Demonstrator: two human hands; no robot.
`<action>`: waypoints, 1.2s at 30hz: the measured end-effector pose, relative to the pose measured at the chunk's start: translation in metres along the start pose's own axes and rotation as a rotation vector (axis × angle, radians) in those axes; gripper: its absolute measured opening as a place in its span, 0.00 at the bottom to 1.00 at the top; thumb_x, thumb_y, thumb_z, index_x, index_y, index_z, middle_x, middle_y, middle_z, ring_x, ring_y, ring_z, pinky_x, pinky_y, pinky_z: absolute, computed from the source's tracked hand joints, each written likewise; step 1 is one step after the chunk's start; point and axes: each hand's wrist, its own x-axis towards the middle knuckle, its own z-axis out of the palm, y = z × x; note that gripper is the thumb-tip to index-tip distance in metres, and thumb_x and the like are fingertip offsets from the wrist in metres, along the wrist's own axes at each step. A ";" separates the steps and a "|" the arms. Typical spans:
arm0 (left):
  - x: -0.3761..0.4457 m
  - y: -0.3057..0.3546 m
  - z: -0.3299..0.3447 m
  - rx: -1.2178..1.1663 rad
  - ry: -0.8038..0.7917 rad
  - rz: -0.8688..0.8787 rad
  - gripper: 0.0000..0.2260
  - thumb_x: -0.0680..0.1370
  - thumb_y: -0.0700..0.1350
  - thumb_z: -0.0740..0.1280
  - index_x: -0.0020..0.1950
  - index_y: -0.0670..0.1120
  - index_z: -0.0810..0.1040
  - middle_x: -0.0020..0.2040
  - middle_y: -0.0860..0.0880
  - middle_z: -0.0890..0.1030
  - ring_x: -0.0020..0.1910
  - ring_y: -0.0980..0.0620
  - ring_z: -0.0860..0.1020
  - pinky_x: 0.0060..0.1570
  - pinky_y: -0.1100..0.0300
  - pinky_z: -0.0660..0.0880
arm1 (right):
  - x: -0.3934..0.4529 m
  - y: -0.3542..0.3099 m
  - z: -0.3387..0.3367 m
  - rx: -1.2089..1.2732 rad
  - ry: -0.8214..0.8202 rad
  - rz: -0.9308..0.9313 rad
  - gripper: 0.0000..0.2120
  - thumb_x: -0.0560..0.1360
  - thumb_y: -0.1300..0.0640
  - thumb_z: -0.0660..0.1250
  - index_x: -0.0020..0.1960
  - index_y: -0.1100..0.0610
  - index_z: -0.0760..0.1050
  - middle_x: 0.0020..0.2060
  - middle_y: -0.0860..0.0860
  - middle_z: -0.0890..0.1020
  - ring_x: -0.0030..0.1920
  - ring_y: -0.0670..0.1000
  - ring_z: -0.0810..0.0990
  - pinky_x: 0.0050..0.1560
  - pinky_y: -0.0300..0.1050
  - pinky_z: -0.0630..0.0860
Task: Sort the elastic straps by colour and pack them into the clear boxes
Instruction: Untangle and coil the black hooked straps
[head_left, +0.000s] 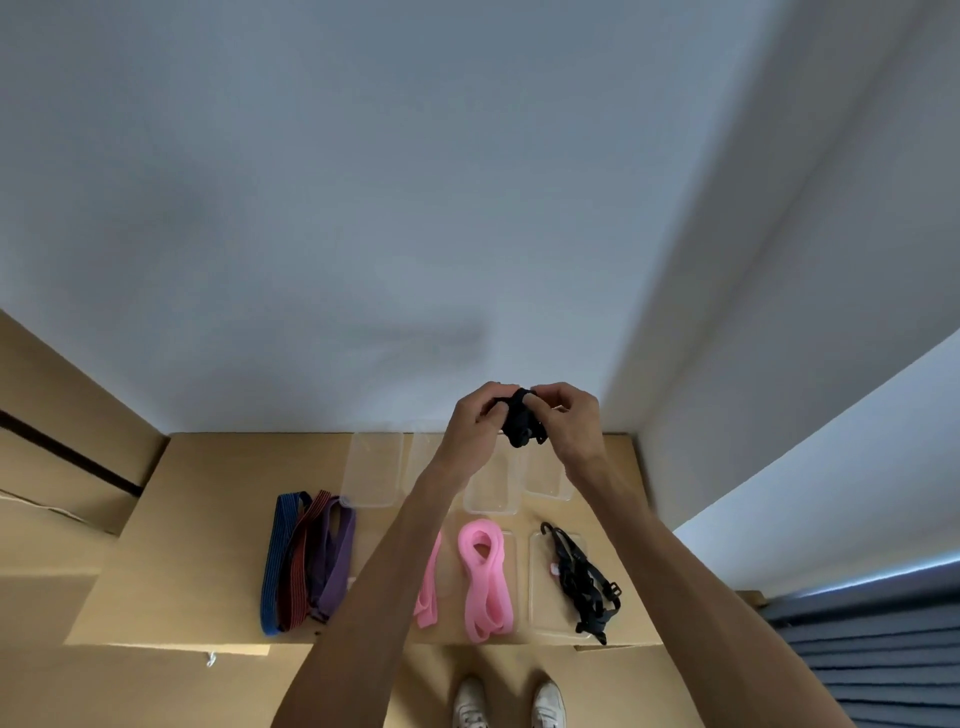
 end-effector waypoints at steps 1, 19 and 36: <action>-0.001 -0.005 0.000 -0.006 -0.004 -0.031 0.17 0.81 0.31 0.57 0.56 0.47 0.81 0.52 0.53 0.82 0.54 0.52 0.80 0.57 0.56 0.79 | -0.001 0.005 0.000 -0.009 0.019 0.018 0.06 0.73 0.56 0.74 0.45 0.58 0.81 0.37 0.55 0.84 0.30 0.51 0.79 0.31 0.43 0.76; -0.005 -0.082 0.023 0.387 0.110 -0.158 0.18 0.73 0.30 0.67 0.60 0.43 0.81 0.47 0.47 0.84 0.42 0.53 0.81 0.43 0.72 0.74 | -0.006 0.072 0.000 -0.481 -0.116 0.069 0.24 0.67 0.60 0.78 0.62 0.59 0.80 0.55 0.55 0.82 0.55 0.52 0.80 0.56 0.41 0.74; 0.099 -0.169 0.109 0.656 -0.001 -0.255 0.10 0.72 0.29 0.63 0.47 0.39 0.80 0.40 0.41 0.81 0.41 0.40 0.78 0.40 0.55 0.69 | 0.110 0.178 -0.025 -0.582 -0.021 0.223 0.06 0.69 0.60 0.73 0.42 0.56 0.76 0.39 0.51 0.78 0.39 0.52 0.76 0.37 0.40 0.67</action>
